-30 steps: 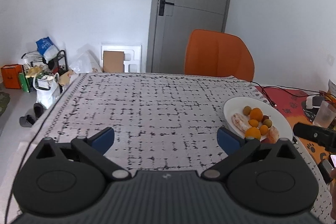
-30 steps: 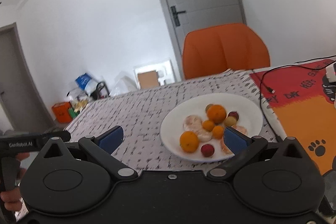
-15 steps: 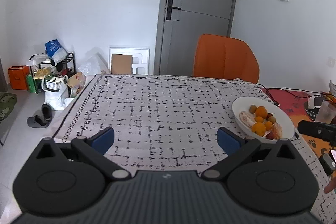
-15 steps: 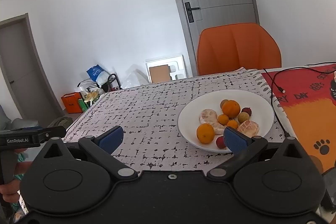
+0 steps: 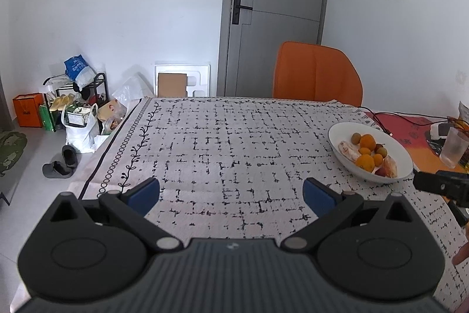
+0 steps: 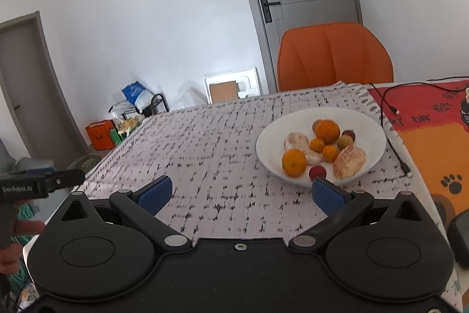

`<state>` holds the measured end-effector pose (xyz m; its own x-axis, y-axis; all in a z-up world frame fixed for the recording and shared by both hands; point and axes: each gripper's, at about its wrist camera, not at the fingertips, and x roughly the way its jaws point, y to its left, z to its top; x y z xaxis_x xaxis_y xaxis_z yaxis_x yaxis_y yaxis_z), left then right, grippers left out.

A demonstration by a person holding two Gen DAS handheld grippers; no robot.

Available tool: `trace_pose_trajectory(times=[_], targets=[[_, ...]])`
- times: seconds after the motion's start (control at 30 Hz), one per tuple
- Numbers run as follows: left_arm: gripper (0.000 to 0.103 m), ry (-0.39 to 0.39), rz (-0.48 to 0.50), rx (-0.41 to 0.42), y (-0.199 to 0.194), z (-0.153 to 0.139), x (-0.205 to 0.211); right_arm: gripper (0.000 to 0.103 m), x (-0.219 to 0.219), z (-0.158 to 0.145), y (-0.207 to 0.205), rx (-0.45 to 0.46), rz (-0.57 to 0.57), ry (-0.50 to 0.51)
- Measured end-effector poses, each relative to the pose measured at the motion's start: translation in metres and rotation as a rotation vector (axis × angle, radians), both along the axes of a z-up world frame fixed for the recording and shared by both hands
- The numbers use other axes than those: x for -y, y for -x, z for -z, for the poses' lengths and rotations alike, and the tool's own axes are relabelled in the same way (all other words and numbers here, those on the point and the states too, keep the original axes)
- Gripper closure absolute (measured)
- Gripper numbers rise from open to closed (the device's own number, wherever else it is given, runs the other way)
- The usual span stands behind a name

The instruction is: Organize fruits

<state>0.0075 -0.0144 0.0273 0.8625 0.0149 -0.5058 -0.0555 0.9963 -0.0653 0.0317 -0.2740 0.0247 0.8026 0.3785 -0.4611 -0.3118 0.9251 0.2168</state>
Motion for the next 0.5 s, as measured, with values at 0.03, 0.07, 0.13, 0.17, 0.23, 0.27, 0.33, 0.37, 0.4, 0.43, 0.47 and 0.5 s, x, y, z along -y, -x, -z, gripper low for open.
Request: trace_pose_trajectory(times=[0.03,0.07,0.13,0.17,0.23,0.27,0.33,0.37,0.4,0.43,0.47,0.5], targets=[[0.000,0.000,-0.001,0.000,0.002,0.001,-0.001,0.000,-0.001,0.001,0.001,-0.003,0.002,0.002],[0.000,-0.003,0.000,-0.002,0.003,0.002,-0.001,0.000,-0.002,0.003,0.002,-0.006,0.003,0.004],[0.000,-0.004,0.003,-0.003,0.004,0.004,-0.001,0.000,-0.003,0.004,0.004,-0.011,0.002,0.004],[0.000,-0.004,0.006,-0.001,0.005,0.005,-0.001,0.000,-0.004,0.005,0.005,-0.010,-0.001,0.005],[0.000,-0.004,0.009,-0.002,0.007,0.006,-0.001,0.000,-0.006,0.004,0.008,-0.005,-0.003,0.008],[0.000,-0.004,0.010,-0.003,0.007,0.007,-0.001,0.000,-0.006,0.004,0.010,0.000,-0.003,0.009],[0.000,-0.004,0.013,-0.004,0.008,0.008,-0.001,0.000,-0.005,0.003,0.012,0.007,0.003,0.006],[0.000,-0.005,0.012,-0.004,0.008,0.008,-0.001,0.000,-0.005,0.003,0.012,0.006,0.003,0.005],[0.000,-0.003,0.013,-0.004,0.008,0.008,-0.001,0.000,-0.004,0.002,0.011,0.006,0.005,0.003],[0.000,0.000,0.014,-0.006,0.008,0.009,-0.001,0.000,-0.003,0.002,0.011,0.006,0.006,0.002],[0.000,0.002,0.016,-0.008,0.008,0.009,0.000,0.000,-0.003,0.002,0.012,0.006,0.005,0.003],[0.000,0.005,0.017,-0.009,0.008,0.009,0.000,0.000,-0.003,0.002,0.012,0.008,0.003,0.004]])
